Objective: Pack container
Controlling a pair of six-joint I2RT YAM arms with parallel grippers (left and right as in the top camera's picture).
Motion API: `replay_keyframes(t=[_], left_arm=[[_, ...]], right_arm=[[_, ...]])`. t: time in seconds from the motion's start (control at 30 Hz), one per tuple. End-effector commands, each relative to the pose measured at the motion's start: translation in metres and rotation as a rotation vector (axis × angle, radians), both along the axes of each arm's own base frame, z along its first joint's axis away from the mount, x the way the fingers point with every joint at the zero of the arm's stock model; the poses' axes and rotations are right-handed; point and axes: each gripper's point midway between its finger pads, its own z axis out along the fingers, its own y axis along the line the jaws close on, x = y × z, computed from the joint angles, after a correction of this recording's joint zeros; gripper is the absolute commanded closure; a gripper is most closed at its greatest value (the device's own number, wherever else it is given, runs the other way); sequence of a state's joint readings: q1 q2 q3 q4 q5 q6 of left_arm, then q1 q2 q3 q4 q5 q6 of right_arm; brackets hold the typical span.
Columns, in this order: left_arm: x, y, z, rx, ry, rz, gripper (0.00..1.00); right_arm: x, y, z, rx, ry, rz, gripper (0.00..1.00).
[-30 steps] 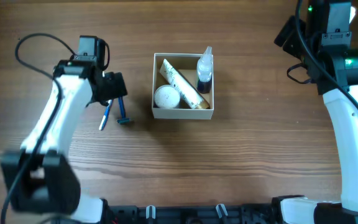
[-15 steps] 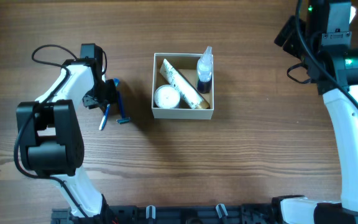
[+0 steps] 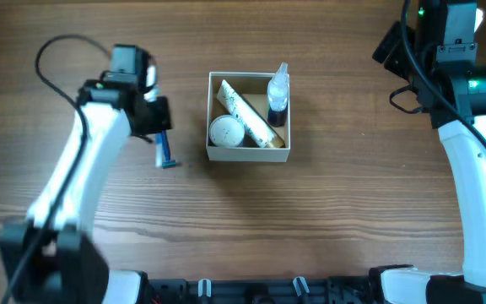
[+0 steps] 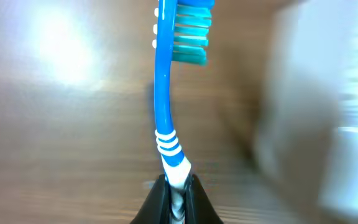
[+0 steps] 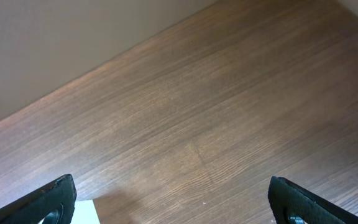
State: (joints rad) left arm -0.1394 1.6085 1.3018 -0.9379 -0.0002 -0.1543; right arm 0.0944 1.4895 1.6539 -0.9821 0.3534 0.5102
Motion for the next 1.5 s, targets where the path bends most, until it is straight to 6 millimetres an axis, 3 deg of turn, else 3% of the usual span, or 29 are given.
replay_keyframes(t=[0.0, 0.03, 0.1, 0.27, 0.4, 0.5, 0.57, 0.63, 0.73, 0.93, 1.1, 1.2, 1.33, 1.37, 1.47], left_arm=[[0.001, -0.083, 0.055, -0.089, -0.21, -0.203, 0.96], [0.003, -0.111, 0.062, -0.118, -0.261, -0.248, 0.96], [0.018, -0.161, 0.058, -0.216, -0.315, -0.154, 0.96], [0.044, -0.207, 0.028, -0.459, -0.267, 0.179, 0.96], [0.048, -0.209, -0.009, -0.507, -0.17, 0.412, 0.96], [0.049, -0.207, -0.015, -0.515, -0.16, 0.474, 0.91], [0.049, -0.207, -0.014, -0.523, -0.156, 0.486, 0.67], [0.047, -0.209, -0.012, -0.533, -0.147, 0.479, 0.58], [0.05, -0.205, -0.001, -0.552, -0.169, 0.486, 0.51], [0.057, -0.177, 0.04, -0.597, -0.239, 0.52, 0.46], [0.061, -0.156, 0.049, -0.527, -0.286, 0.444, 0.41], [0.058, -0.109, 0.039, -0.353, -0.285, 0.417, 0.35], [0.032, -0.015, 0.005, -0.024, -0.134, 0.338, 0.21], [0.029, -0.005, -0.001, 0.0, -0.096, 0.291, 0.19], [0.016, 0.005, -0.026, 0.003, 0.038, 0.119, 0.27]], right_arm=[[0.001, -0.006, 0.002, -0.028, -0.001, -0.014, 0.0], [0.001, -0.006, 0.002, -0.028, -0.001, -0.014, 0.0], [0.001, -0.006, 0.002, -0.028, -0.001, -0.014, 0.0], [0.001, -0.006, 0.002, -0.028, -0.001, -0.014, 0.0], [0.001, -0.006, 0.002, -0.028, -0.001, -0.014, 0.0], [0.001, -0.006, 0.002, -0.028, -0.001, -0.014, 0.0], [0.001, -0.006, 0.002, -0.028, -0.001, -0.014, 0.0], [0.001, -0.006, 0.002, -0.028, -0.001, -0.014, 0.0], [0.001, -0.006, 0.002, -0.028, -0.001, -0.014, 0.0], [0.001, -0.006, 0.002, -0.028, -0.001, -0.014, 0.0], [0.001, -0.006, 0.002, -0.028, -0.001, -0.014, 0.0], [0.001, -0.006, 0.002, -0.028, -0.001, -0.014, 0.0], [0.001, -0.006, 0.002, -0.028, -0.001, -0.014, 0.0], [0.001, -0.006, 0.002, -0.028, -0.001, -0.014, 0.0], [0.001, -0.006, 0.002, -0.028, -0.001, -0.014, 0.0]])
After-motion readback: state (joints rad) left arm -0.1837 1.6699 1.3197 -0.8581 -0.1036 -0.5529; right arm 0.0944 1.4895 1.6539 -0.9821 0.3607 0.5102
